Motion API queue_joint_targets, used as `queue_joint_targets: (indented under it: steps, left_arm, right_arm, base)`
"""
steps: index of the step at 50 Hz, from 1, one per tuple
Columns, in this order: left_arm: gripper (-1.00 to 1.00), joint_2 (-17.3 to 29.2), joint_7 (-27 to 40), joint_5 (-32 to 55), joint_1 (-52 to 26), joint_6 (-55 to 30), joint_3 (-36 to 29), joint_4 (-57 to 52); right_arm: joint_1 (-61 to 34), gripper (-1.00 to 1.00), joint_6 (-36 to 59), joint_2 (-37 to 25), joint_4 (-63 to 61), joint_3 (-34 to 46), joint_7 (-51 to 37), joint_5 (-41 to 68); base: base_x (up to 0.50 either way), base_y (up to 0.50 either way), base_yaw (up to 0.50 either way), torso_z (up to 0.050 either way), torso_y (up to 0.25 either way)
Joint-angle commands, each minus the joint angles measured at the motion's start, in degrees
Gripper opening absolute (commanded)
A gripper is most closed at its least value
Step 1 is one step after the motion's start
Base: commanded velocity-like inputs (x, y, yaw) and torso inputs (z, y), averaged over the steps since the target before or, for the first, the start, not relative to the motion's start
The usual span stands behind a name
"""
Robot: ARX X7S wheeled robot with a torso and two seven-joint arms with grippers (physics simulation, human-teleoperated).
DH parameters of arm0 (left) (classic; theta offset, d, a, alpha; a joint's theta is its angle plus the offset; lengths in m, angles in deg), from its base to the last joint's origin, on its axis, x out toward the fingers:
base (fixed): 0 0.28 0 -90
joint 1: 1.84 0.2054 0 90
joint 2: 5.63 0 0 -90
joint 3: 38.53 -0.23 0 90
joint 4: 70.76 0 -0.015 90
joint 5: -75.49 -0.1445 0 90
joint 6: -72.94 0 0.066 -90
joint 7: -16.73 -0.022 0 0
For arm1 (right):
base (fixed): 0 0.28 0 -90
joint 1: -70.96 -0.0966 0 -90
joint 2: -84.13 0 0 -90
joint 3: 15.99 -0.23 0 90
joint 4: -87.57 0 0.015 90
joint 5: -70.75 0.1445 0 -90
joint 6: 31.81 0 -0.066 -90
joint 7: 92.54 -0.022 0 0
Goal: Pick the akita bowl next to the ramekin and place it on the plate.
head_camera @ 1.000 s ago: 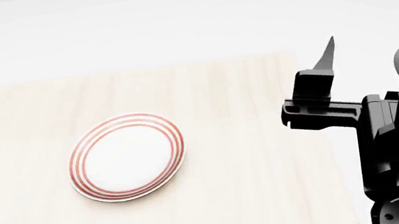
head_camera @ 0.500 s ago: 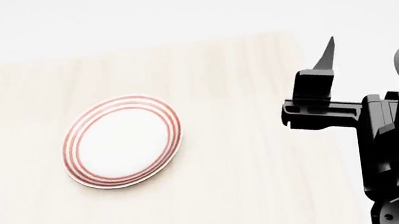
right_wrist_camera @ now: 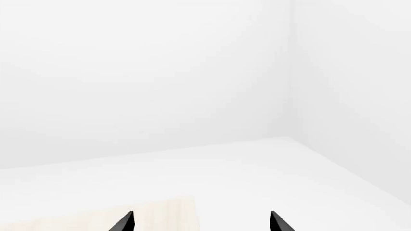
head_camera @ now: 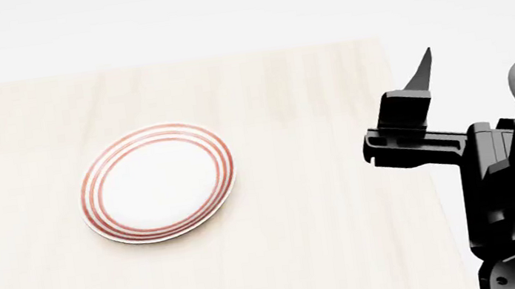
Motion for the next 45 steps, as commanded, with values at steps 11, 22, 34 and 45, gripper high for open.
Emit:
queue_joint_targets:
  steps: [11, 22, 34, 45]
  left_arm:
    - [1.00, 0.55, -5.94, -2.64, 4.45, 3.22, -0.24, -1.68]
    - [1.00, 1.25, -10.11, -5.64, 5.50, 5.37, -3.38, -0.10]
    - [1.00, 1.64, -13.50, -7.81, 6.47, 7.72, -5.57, 0.93]
    - [1.00, 2.30, -15.20, -8.46, 6.09, 8.28, -7.13, 1.21]
  right_arm:
    - [-0.28, 1.00, -0.19, 0.82, 0.52, -0.97, 0.79, -0.51]
    - [-0.18, 1.00, -0.14, 0.69, 0.46, -1.19, 0.52, -0.07]
    - [-0.21, 1.00, -0.50, 0.66, 0.94, -0.92, 0.38, 0.05]
    - [-0.13, 1.00, -0.58, 0.54, 0.98, -0.95, 0.15, 0.36]
  base:
    - [0.00, 0.00, 0.00, 0.000, 0.000]
    - [0.00, 0.00, 0.00, 0.000, 0.000]
    - [0.00, 0.00, 0.00, 0.000, 0.000]
    - [0.00, 0.00, 0.00, 0.000, 0.000]
